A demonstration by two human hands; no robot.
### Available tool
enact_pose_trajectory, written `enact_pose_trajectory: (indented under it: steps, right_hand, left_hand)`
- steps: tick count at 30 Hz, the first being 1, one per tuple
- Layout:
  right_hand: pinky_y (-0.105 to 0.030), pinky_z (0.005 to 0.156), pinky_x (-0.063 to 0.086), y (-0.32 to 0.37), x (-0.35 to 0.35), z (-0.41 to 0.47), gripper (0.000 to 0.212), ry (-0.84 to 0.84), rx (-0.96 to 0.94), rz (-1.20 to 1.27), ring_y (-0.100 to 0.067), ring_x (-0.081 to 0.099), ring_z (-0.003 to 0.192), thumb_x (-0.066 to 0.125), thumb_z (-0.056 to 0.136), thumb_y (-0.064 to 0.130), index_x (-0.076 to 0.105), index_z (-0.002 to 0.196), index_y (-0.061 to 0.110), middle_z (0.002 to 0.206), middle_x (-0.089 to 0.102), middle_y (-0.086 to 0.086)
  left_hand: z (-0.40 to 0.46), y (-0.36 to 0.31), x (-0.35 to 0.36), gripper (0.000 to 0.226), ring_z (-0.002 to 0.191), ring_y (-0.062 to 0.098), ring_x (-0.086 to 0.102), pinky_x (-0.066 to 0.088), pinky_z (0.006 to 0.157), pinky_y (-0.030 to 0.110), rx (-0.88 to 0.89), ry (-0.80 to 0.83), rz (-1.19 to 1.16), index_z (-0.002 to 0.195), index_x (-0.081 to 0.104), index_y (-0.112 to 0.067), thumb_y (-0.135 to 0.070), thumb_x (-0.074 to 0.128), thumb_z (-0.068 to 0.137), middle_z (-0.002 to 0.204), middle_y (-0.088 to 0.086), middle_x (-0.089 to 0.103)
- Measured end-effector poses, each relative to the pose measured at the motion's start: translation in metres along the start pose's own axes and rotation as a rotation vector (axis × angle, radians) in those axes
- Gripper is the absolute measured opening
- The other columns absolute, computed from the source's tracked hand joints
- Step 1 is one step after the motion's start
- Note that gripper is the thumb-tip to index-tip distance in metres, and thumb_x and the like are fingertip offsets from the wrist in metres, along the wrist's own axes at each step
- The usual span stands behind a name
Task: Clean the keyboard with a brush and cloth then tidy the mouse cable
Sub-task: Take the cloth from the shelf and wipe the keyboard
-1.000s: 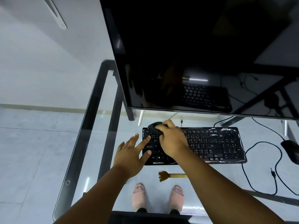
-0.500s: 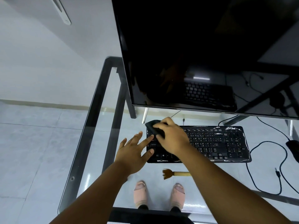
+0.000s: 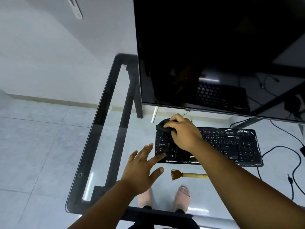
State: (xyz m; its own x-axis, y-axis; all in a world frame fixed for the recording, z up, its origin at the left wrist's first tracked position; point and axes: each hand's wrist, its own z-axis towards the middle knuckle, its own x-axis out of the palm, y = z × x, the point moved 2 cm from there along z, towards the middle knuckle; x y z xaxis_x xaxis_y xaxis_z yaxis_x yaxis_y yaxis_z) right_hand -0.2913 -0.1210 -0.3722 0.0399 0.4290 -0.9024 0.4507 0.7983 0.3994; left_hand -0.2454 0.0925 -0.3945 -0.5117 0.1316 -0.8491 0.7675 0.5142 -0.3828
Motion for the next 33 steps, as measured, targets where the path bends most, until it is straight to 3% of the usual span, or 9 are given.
enact_pose_trajectory:
  steps: [5,8,14,18,21,24,27,30,33]
  right_hand:
    - [-0.036,0.082,0.052,0.018,0.004,0.003,0.04,0.036,-0.089,-0.053,-0.016,0.044,0.112,0.053,0.093,0.016,0.061,0.123,0.041,0.131,0.042,0.014]
    - [-0.037,0.081,0.052,0.015,0.004,-0.004,0.04,0.088,-0.172,-0.076,-0.018,0.045,0.114,0.052,0.092,0.015,0.062,0.12,0.041,0.133,0.041,0.014]
    - [-0.037,0.083,0.051,0.025,0.002,0.002,0.041,0.009,-0.071,-0.068,-0.018,0.044,0.112,0.052,0.093,0.014,0.06,0.125,0.039,0.133,0.042,0.011]
    - [-0.038,0.088,0.049,0.023,0.011,-0.02,0.038,0.124,-0.203,-0.047,-0.019,0.044,0.115,0.052,0.092,0.014,0.066,0.115,0.04,0.133,0.041,0.015]
    - [-0.036,0.087,0.049,0.019,0.012,-0.023,0.039,0.103,-0.177,-0.038,-0.018,0.045,0.114,0.052,0.092,0.016,0.063,0.119,0.042,0.132,0.039,0.017]
    - [-0.038,0.085,0.052,0.021,0.013,-0.017,0.042,0.024,-0.104,-0.037,-0.019,0.046,0.109,0.053,0.092,0.016,0.059,0.126,0.041,0.131,0.04,0.015]
    - [-0.04,0.087,0.051,0.023,0.017,-0.026,0.04,0.066,-0.165,-0.038,-0.021,0.046,0.11,0.054,0.091,0.015,0.064,0.119,0.04,0.132,0.042,0.014]
    - [-0.037,0.088,0.049,0.019,0.02,-0.046,0.039,0.154,-0.256,-0.004,-0.02,0.047,0.111,0.053,0.089,0.014,0.068,0.113,0.04,0.133,0.044,0.014]
    - [-0.035,0.086,0.05,0.013,0.02,-0.054,0.04,0.109,-0.216,0.016,-0.021,0.049,0.113,0.053,0.088,0.014,0.068,0.114,0.04,0.132,0.045,0.014]
  left_hand:
    - [-0.012,0.008,0.009,0.055,0.149,0.013,0.0,-0.006,0.115,0.035,-0.003,-0.06,-0.006,0.144,0.016,-0.055,-0.068,0.018,0.091,0.161,-0.01,-0.001]
    - [-0.021,0.01,0.014,0.052,0.149,0.013,-0.005,-0.009,0.113,0.035,-0.006,-0.037,-0.011,0.143,0.013,-0.057,-0.067,0.023,0.093,0.161,-0.011,-0.007]
    - [-0.029,0.012,0.02,0.051,0.148,0.011,-0.008,-0.01,0.112,0.033,0.012,-0.041,-0.018,0.143,0.012,-0.058,-0.067,0.022,0.093,0.161,-0.012,-0.007]
    - [-0.04,0.02,0.016,0.048,0.146,0.011,0.016,0.004,0.114,0.031,-0.054,-0.116,-0.101,0.139,0.035,-0.048,-0.062,0.033,0.093,0.16,-0.013,0.013]
    - [-0.044,0.029,0.014,0.044,0.141,0.01,0.03,0.017,0.114,0.032,-0.118,-0.2,-0.165,0.135,0.043,-0.037,-0.055,0.041,0.094,0.155,-0.013,0.029]
    - [-0.038,0.039,0.012,0.046,0.138,0.014,0.038,0.022,0.112,0.033,-0.187,-0.259,-0.198,0.139,0.04,-0.03,-0.044,0.046,0.096,0.151,-0.009,0.037]
    - [-0.029,0.051,0.006,0.046,0.135,0.019,0.042,0.03,0.112,0.04,-0.248,-0.303,-0.224,0.142,0.035,-0.029,-0.033,0.047,0.097,0.151,-0.006,0.039]
    - [-0.016,0.062,-0.004,0.048,0.135,0.022,0.042,0.031,0.112,0.043,-0.283,-0.314,-0.232,0.144,0.032,-0.029,-0.027,0.045,0.098,0.151,-0.003,0.039]
    - [0.002,0.065,-0.019,0.052,0.139,0.024,0.036,0.028,0.112,0.045,-0.255,-0.29,-0.208,0.148,0.027,-0.031,-0.024,0.044,0.099,0.155,-0.002,0.033]
